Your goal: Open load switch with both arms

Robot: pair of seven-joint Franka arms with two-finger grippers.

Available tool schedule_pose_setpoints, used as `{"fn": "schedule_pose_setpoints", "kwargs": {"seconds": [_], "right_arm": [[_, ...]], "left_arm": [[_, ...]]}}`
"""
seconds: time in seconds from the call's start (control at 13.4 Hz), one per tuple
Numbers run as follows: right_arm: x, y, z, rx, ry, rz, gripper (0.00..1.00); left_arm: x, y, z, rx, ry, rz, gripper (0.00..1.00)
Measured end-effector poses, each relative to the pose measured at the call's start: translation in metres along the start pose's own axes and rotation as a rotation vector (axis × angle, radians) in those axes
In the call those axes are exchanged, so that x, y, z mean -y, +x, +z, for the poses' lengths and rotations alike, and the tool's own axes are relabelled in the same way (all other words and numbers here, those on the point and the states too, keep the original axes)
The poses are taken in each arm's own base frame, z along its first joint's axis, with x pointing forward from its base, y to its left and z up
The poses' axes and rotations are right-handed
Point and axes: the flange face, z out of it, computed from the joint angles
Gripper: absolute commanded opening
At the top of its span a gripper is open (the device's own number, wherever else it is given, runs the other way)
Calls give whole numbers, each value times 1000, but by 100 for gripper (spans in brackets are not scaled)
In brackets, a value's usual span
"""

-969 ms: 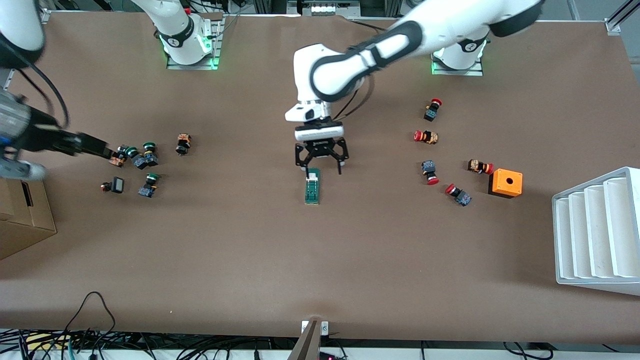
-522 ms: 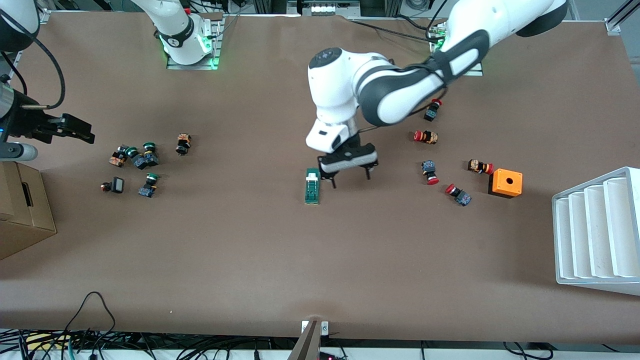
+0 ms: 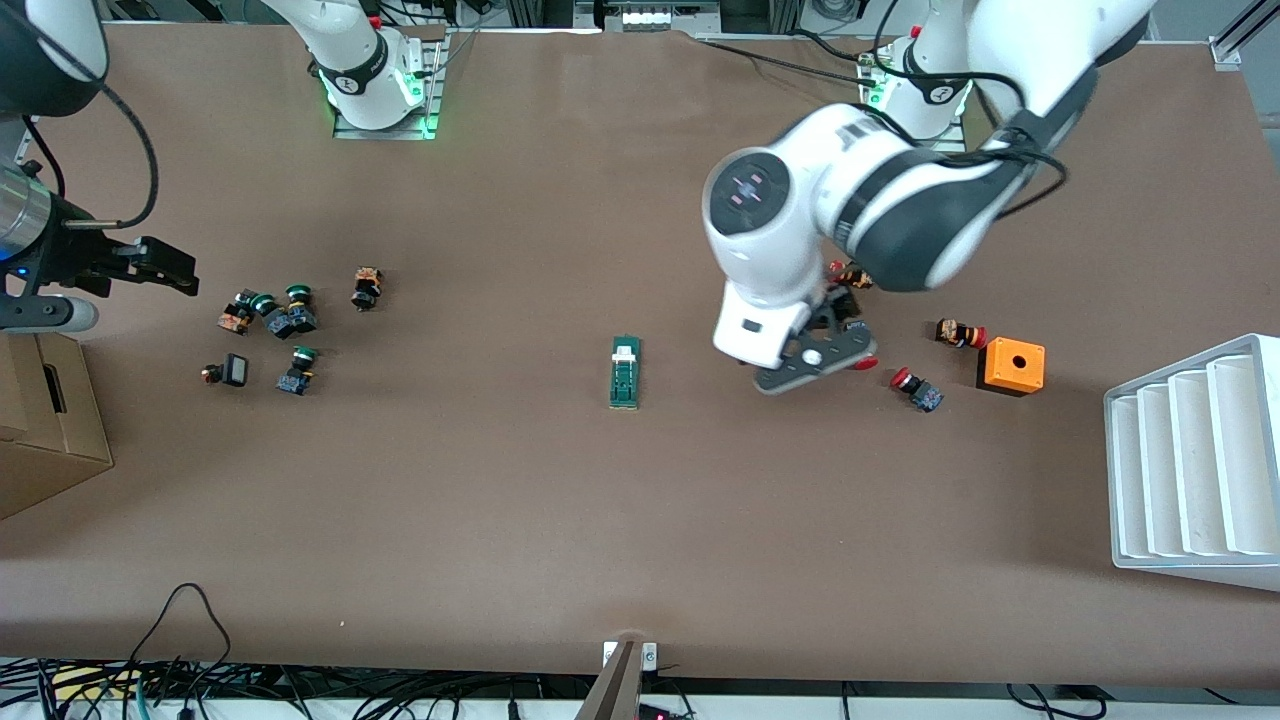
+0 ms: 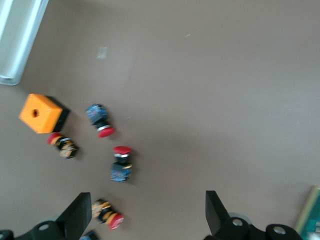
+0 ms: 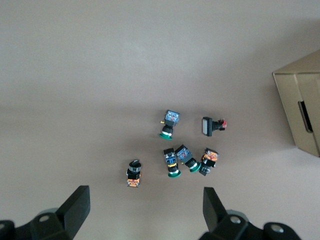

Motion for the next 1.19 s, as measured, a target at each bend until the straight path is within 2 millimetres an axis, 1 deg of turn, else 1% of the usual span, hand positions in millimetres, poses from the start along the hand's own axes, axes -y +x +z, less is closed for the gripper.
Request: {"fn": "schedule_pose_setpoints", "kwargs": {"seconds": [0.15, 0.22, 0.37, 0.52, 0.67, 0.89, 1.04, 1.19], "right_arm": [[11, -1, -10, -7, -5, -19, 100], [12, -1, -12, -8, -5, -21, 100], [10, -1, -12, -8, -5, -20, 100], [8, -1, -12, -8, -5, -18, 100], [1, -1, -11, -6, -6, -5, 100], [-16, -2, -10, -5, -6, -10, 100], [-19, -2, -10, -5, 0, -57, 100], [-18, -2, -10, -6, 10, -74, 100]], "left_arm": [[29, 25, 12, 46, 42, 30, 100], [47, 41, 15, 68, 44, 55, 100], [84, 71, 19, 139, 2, 116, 100], [120, 92, 24, 217, -31, 131, 100], [155, 107, 21, 270, -80, 153, 100], [202, 122, -3, 260, -181, 167, 100], [235, 130, -13, 249, -257, 206, 100], [261, 137, -15, 205, -296, 231, 100]]}}
